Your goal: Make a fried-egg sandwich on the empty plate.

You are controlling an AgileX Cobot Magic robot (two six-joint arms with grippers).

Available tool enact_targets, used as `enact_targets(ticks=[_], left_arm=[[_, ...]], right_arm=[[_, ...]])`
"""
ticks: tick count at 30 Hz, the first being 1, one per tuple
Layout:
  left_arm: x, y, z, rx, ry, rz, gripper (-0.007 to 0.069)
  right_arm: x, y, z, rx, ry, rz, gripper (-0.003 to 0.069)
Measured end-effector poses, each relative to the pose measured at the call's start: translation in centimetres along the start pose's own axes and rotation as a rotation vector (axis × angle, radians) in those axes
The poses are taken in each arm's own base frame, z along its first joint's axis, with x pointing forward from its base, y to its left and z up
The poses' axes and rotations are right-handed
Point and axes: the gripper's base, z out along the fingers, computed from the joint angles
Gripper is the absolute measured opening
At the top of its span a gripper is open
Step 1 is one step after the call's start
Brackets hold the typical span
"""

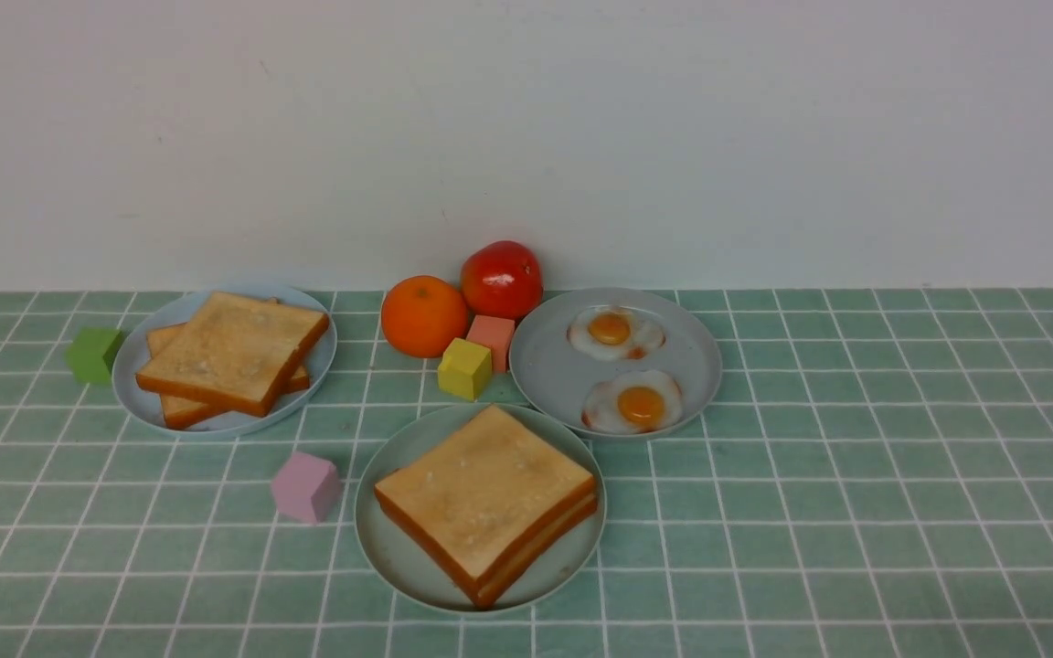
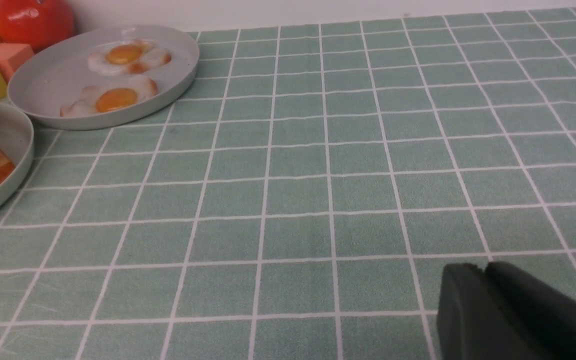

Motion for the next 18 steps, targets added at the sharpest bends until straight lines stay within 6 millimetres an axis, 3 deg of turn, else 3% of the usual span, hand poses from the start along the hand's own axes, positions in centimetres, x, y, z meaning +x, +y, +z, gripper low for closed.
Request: enact_targets(ticks=[18], left_arm=[[0.00,0.00,0.00,0.000,0.000,-0.001,0.0000]], right_arm=[[0.00,0.00,0.00,0.000,0.000,0.000,0.0087]])
